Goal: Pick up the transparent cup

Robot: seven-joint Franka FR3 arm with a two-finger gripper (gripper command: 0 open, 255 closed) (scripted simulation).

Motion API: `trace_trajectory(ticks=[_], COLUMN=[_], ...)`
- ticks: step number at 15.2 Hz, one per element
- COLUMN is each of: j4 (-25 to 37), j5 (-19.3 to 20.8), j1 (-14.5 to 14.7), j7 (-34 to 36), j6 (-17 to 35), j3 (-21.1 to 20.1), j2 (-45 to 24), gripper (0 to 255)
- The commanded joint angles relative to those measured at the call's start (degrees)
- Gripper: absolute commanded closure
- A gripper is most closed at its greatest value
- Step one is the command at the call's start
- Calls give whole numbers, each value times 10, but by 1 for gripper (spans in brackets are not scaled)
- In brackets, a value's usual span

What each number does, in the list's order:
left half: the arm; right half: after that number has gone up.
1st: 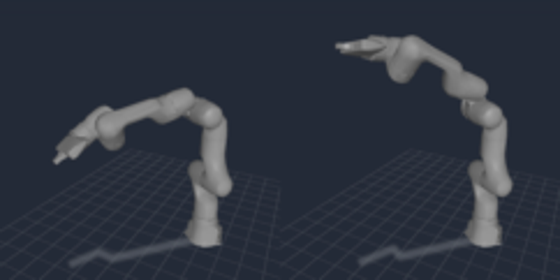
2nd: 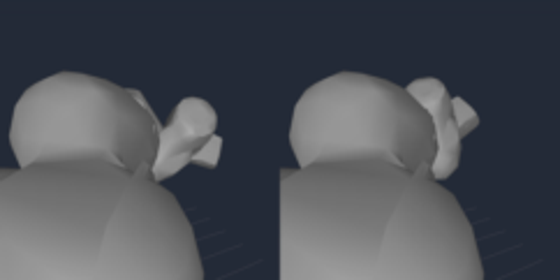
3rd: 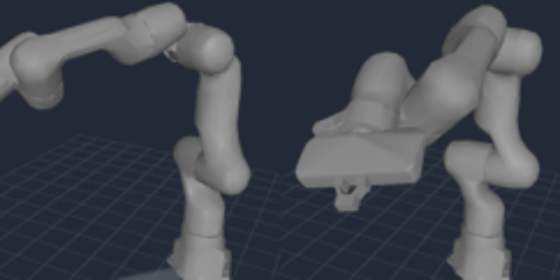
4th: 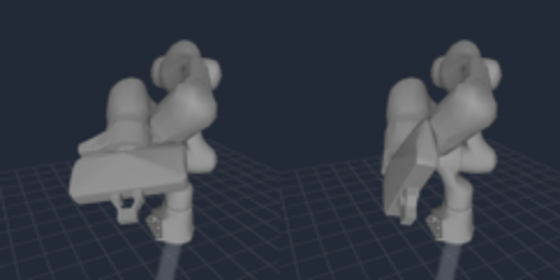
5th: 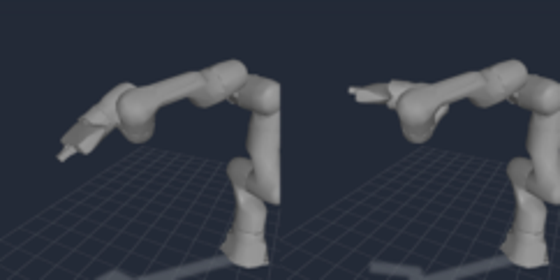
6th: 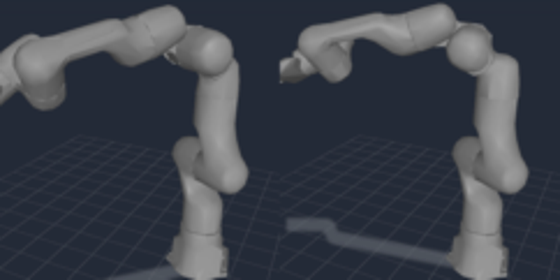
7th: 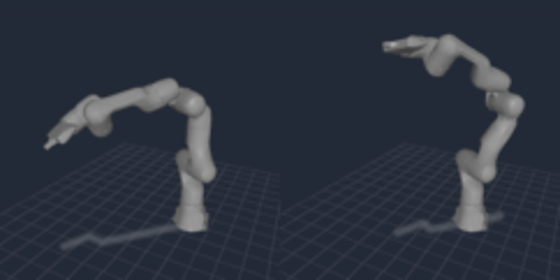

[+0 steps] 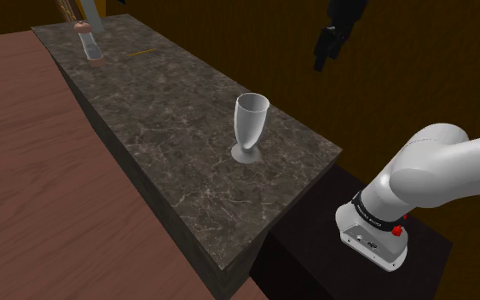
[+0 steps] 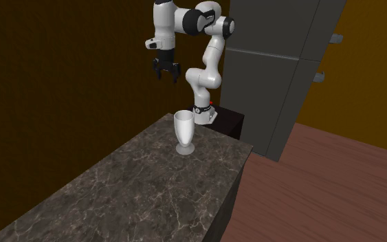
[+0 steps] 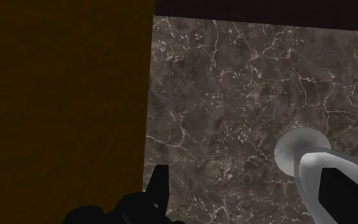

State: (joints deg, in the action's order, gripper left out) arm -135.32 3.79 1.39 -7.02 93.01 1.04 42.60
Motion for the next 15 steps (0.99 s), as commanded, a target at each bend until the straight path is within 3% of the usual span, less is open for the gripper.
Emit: trace_trajectory(ticks=[1,15], j4=[0,33], j5=[0,-79], j1=[0,42], j7=[0,133], j6=[0,140], j3=[0,-93], j2=[0,-206], gripper=[0,0])
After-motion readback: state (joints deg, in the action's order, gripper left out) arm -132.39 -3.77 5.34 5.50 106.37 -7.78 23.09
